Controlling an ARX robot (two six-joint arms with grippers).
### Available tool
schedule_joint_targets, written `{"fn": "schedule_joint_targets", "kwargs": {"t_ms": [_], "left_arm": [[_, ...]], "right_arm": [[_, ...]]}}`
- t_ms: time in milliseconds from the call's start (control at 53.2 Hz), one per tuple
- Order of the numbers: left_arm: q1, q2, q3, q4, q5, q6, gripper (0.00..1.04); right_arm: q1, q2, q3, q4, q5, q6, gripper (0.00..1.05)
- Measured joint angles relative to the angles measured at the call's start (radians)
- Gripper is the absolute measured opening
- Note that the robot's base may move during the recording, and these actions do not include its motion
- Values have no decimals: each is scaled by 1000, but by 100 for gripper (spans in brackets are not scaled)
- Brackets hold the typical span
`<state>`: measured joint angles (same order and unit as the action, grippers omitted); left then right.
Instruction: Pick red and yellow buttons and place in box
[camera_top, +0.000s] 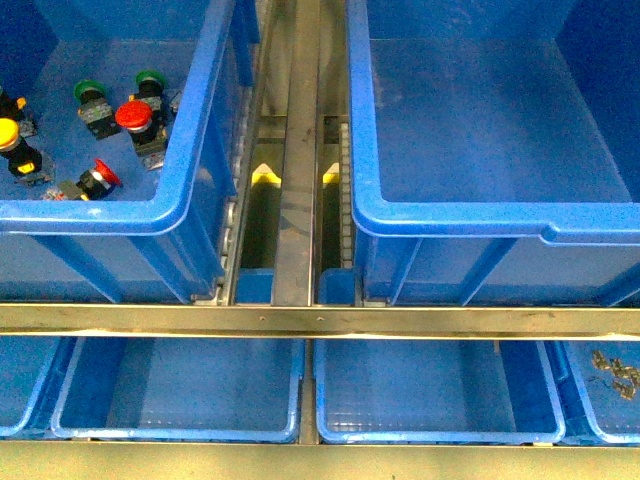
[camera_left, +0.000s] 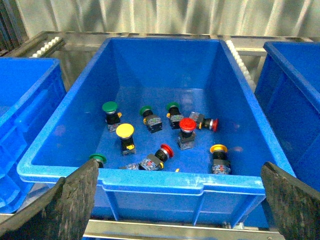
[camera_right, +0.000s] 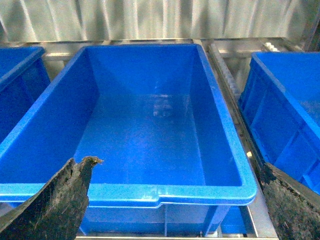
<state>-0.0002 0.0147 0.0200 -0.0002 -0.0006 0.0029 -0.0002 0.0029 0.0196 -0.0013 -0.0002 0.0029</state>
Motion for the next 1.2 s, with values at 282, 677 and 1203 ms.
{"fn": "schedule_joint_targets", "kwargs": {"t_ms": [282, 677, 1203], "left_arm": [[0, 0, 0, 0, 0, 0, 97], [0, 0, 0, 0, 0, 0, 97], [0, 0, 0, 0, 0, 0, 97]], "right_arm": [[0, 0, 0, 0, 0, 0, 98], [0, 0, 0, 0, 0, 0, 98], [0, 0, 0, 0, 0, 0, 98]]}}
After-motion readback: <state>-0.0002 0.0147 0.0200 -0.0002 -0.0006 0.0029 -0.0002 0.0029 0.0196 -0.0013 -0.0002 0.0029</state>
